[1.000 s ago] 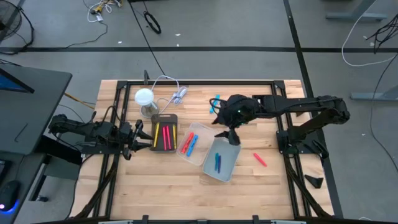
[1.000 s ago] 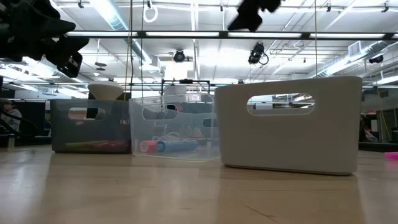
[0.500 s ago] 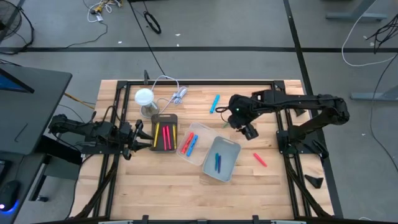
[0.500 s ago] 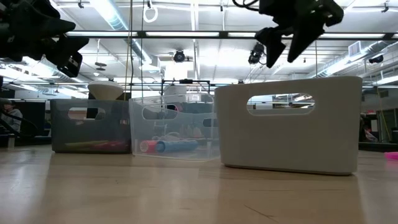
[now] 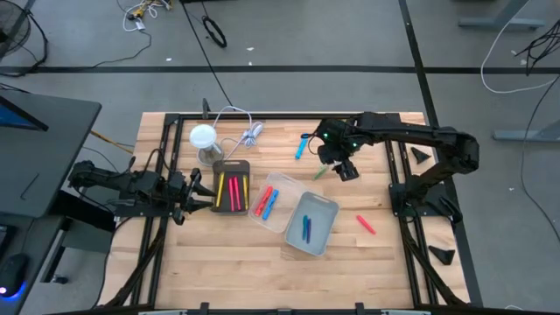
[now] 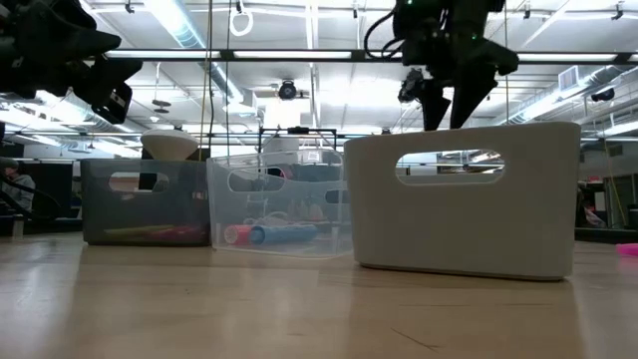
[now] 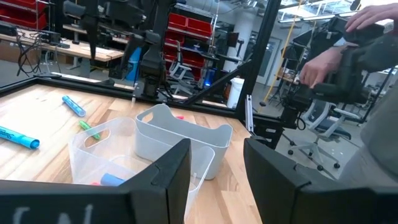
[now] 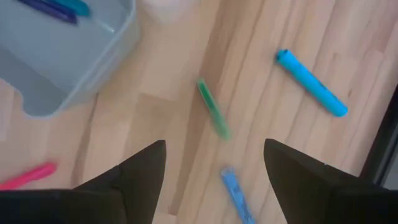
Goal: Pick & Place Markers
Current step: Put the green pen into the gray bin
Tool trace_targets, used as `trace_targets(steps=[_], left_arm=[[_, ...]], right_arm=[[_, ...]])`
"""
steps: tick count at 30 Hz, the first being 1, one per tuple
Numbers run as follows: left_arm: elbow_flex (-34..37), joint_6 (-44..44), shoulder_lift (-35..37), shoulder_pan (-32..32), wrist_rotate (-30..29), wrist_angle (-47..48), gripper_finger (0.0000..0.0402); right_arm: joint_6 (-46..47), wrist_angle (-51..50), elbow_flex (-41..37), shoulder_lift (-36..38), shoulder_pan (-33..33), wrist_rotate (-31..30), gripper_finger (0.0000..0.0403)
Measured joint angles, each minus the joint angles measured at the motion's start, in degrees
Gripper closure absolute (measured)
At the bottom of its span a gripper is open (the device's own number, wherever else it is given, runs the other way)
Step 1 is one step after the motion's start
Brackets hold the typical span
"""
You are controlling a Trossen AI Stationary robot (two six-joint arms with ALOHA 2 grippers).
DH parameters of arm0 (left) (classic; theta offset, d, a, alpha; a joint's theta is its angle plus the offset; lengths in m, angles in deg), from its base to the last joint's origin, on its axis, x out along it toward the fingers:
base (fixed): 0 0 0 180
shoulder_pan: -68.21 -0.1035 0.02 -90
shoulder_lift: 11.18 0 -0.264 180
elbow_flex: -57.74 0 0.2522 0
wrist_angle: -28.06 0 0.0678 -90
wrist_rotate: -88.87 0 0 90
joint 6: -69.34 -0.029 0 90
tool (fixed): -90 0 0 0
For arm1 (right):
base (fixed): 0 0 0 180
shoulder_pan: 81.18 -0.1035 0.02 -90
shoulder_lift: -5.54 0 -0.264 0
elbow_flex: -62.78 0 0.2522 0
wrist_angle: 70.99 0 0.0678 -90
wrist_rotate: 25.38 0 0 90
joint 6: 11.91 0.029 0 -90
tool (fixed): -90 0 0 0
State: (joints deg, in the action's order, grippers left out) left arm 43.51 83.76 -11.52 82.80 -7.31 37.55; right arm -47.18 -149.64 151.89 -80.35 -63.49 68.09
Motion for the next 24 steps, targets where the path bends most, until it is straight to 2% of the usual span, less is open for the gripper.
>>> trace_targets(steps=[11,24], left_arm=[[0.00,0.00,0.00,0.00,0.00,0.02,0.0248],[0.00,0.00,0.00,0.02,0.00,0.02,0.0248]], right_arm=[[-4.26,-2.24,6.74,-7.85,5.70,0.00,0.0128],[-8.71,-0.55,7.09,-15.26,6.56,0.00,0.0128]])
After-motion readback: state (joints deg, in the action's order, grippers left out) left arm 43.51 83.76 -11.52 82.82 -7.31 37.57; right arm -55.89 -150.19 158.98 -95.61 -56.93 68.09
